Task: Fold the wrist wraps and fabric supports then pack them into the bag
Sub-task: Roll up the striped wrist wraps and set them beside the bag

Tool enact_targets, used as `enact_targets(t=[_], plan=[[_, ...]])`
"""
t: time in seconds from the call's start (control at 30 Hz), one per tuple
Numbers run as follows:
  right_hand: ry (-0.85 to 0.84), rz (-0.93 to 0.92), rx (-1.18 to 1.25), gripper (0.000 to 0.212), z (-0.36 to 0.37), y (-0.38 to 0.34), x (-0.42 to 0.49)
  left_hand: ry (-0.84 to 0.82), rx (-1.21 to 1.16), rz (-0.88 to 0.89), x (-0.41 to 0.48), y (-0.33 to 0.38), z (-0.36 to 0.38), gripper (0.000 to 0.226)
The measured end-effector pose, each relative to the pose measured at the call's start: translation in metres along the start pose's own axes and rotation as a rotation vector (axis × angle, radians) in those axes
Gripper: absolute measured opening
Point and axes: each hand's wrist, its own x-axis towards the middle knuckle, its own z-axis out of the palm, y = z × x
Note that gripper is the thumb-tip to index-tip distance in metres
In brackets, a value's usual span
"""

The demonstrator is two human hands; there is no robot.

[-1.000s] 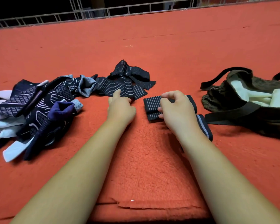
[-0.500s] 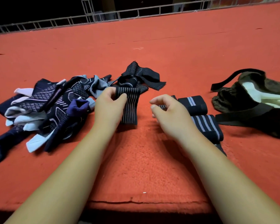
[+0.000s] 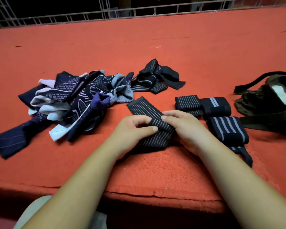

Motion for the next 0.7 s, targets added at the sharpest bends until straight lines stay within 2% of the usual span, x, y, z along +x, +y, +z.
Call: enact_targets(t=[0.1, 0.13, 0.2, 0.23, 0.33, 0.47, 0.63, 0.7], plan=[[0.009, 0.004, -0.088, 0.035, -0.002, 0.001, 0.0, -0.165, -0.042, -0.075, 0.004, 0.0, -0.007, 0.02], [0.011, -0.002, -0.116, 0.037, -0.002, 0.002, 0.001, -0.171, -0.103, -0.111, 0.005, 0.004, -0.009, 0.03], [0.018, -0.009, -0.16, 0.038, -0.002, 0.001, 0.002, -0.072, -0.187, -0.152, 0.013, 0.013, -0.018, 0.042], [0.015, -0.007, -0.171, 0.038, -0.002, 0.0, 0.001, 0.013, -0.139, -0.14, 0.022, 0.016, -0.024, 0.043], [0.0, -0.002, -0.197, 0.038, -0.002, 0.001, 0.002, 0.273, 0.328, -0.046, 0.055, 0.008, -0.041, 0.025], [-0.013, 0.002, -0.205, 0.035, -0.002, 0.0, 0.001, 0.173, 0.582, -0.021, 0.077, -0.024, -0.042, 0.049], [-0.031, 0.046, -0.19, 0.034, 0.0, -0.002, 0.0, 0.152, 0.77, -0.053, 0.085, -0.038, -0.039, 0.063], [-0.023, 0.05, -0.164, 0.036, -0.001, -0.003, 0.0, 0.178, 0.883, -0.113, 0.082, -0.035, -0.037, 0.057]])
